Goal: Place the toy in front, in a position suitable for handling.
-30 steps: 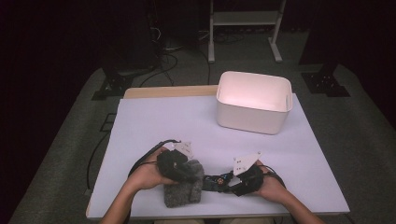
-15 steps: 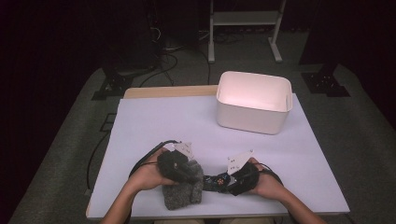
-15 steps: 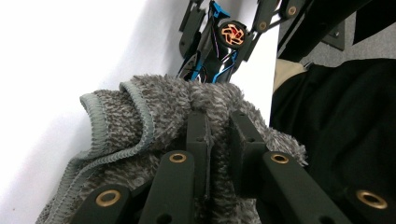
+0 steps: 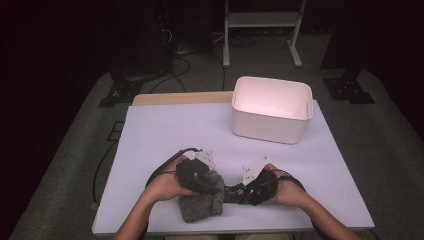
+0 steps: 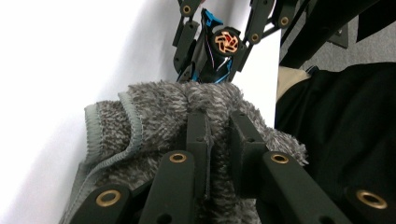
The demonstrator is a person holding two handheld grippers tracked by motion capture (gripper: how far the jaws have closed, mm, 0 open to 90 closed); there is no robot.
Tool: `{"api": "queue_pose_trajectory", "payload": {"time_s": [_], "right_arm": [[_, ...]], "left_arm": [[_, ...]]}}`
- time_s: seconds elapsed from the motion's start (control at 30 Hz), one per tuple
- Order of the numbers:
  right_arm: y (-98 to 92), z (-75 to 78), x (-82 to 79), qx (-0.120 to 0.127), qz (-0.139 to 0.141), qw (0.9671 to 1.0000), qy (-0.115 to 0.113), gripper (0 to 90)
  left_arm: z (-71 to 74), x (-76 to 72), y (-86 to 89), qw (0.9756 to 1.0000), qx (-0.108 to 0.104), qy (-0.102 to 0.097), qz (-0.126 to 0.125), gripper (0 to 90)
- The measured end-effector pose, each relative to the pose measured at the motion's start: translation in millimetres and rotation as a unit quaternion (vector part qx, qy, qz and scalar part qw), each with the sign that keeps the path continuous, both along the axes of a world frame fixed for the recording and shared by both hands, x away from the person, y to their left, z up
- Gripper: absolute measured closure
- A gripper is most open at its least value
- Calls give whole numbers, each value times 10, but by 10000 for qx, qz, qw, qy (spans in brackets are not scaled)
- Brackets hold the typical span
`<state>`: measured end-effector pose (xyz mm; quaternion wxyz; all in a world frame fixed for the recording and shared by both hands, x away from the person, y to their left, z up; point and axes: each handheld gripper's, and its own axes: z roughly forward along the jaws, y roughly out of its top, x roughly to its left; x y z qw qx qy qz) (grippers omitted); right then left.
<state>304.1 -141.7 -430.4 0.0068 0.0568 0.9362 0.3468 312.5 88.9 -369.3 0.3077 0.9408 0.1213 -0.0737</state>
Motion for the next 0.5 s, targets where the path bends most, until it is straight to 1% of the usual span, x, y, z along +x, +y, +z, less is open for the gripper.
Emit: {"api": "queue_pose_trajectory", "payload": {"time_s": [0.03, 0.07, 0.17, 0.27, 0.33, 0.43, 0.5], "right_arm": [[-38, 1, 5, -6, -10, 10000, -18, 572], [-119, -5, -1, 5, -73, 10000, 13, 572], [-203, -20, -19, 37, -133, 9999, 21, 572], [-220, -24, -39, 46, -136, 9999, -50, 572], [-222, -27, -40, 52, -133, 9999, -50, 571], [-230, -36, -41, 88, -156, 9998, -34, 571], [-235, -43, -39, 128, -166, 9998, -27, 570]], "left_arm": [[-10, 11, -9, 10000, -24, 15, 2, 800], [-10, 11, -9, 10000, -24, 15, 2, 799], [-35, 17, 9, 9998, -157, 102, 29, 798], [-32, 9, 47, 9998, -176, 98, 62, 799], [-26, 1, 86, 9997, -181, 79, 105, 798], [-22, 5, 201, 9997, -138, 60, 216, 797], [-41, 15, 258, 9995, -134, 97, 286, 797]]}}
